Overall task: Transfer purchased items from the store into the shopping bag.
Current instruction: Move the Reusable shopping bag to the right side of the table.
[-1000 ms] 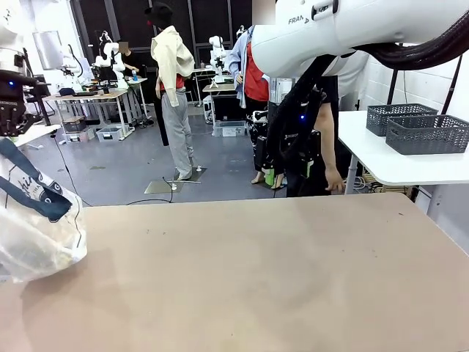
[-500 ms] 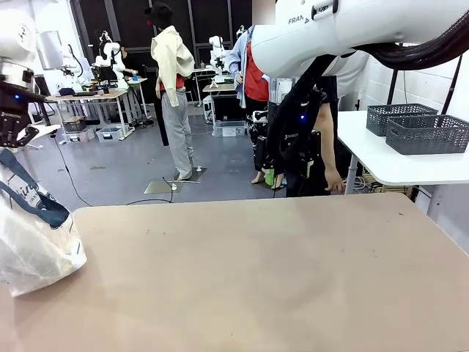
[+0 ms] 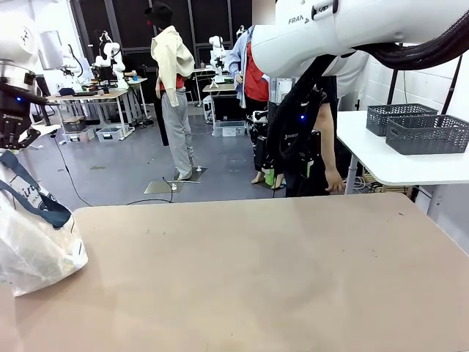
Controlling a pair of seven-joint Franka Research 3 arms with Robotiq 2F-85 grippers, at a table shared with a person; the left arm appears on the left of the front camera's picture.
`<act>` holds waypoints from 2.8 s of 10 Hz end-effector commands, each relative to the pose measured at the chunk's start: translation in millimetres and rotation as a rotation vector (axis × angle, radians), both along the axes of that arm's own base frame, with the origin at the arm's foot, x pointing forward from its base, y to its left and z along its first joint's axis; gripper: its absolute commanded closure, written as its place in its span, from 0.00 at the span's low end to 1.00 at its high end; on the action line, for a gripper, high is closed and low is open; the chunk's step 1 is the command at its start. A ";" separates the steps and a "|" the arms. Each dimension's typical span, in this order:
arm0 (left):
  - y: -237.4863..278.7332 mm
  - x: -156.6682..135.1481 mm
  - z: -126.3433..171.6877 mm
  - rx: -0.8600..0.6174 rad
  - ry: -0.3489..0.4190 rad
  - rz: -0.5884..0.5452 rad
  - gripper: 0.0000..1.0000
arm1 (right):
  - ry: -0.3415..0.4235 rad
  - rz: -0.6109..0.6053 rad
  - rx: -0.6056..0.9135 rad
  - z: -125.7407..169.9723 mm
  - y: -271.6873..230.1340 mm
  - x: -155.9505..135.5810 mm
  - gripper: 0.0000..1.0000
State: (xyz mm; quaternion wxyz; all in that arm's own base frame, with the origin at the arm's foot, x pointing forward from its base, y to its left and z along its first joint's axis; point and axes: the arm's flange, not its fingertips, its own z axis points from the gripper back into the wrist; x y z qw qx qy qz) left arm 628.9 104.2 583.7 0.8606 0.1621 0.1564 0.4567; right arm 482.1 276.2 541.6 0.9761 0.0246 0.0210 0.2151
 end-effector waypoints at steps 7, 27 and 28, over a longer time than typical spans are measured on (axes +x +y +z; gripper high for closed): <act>-0.1 -4.4 6.8 0.002 -0.011 0.017 1.00 | 0.006 -0.007 0.006 -1.0 -1.9 -3.6 0.00; -13.0 -28.7 55.8 -0.054 -0.069 0.017 0.00 | 0.006 -0.007 0.006 -1.0 -1.9 -3.6 0.00; -14.9 -31.1 59.8 -0.057 -0.073 0.014 0.00 | 0.006 -0.007 0.006 -1.0 -1.9 -3.6 0.00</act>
